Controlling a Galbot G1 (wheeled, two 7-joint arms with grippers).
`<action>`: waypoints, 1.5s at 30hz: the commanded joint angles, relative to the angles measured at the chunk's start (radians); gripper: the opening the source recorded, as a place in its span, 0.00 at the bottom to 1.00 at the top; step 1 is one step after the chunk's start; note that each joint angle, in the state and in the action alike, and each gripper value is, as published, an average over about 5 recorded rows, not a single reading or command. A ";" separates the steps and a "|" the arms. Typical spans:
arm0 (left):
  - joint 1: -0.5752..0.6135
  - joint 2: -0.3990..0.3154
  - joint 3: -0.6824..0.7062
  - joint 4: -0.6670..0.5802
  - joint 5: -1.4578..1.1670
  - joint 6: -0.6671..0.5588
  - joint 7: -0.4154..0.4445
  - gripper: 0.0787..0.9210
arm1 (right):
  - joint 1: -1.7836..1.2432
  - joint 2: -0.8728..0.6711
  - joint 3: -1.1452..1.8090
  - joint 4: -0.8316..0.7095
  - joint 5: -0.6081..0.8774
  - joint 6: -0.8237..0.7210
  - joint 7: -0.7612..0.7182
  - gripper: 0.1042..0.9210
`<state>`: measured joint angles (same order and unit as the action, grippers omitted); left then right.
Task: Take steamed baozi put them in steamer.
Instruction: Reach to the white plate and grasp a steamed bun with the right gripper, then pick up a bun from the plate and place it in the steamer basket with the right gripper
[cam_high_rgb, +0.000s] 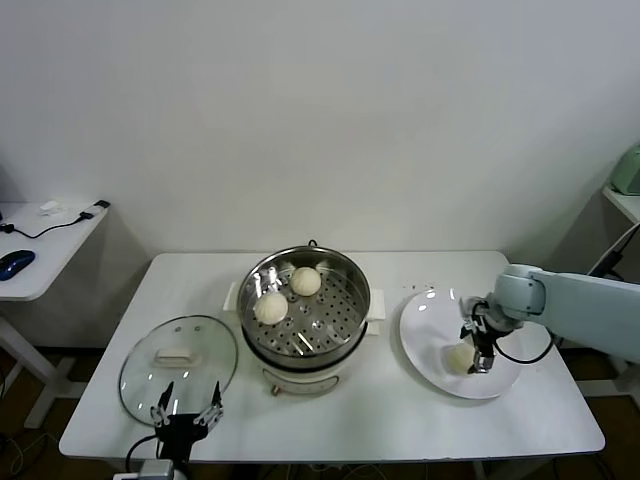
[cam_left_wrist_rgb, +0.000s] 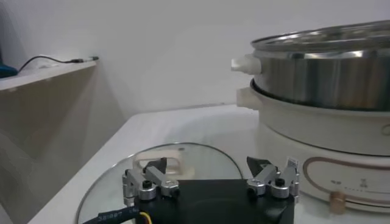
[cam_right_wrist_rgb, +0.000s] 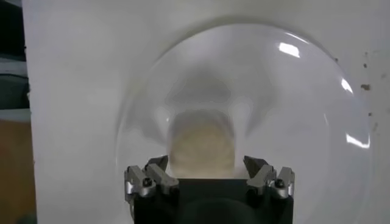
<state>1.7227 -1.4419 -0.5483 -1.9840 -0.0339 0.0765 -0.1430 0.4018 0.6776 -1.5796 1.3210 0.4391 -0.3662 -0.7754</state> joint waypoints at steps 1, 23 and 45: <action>0.000 0.001 0.001 0.001 -0.001 0.000 0.000 0.88 | -0.047 0.007 0.042 -0.017 -0.014 -0.002 -0.006 0.78; 0.014 0.004 0.023 -0.020 0.012 -0.004 -0.006 0.88 | 0.709 0.416 -0.130 0.024 0.106 0.316 -0.246 0.60; 0.019 0.002 0.014 -0.025 0.011 -0.009 -0.007 0.88 | 0.336 0.778 -0.020 0.030 -0.244 0.753 -0.255 0.60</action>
<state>1.7410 -1.4393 -0.5340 -2.0093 -0.0225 0.0678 -0.1500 0.8715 1.3180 -1.6204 1.4151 0.3418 0.2267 -1.0209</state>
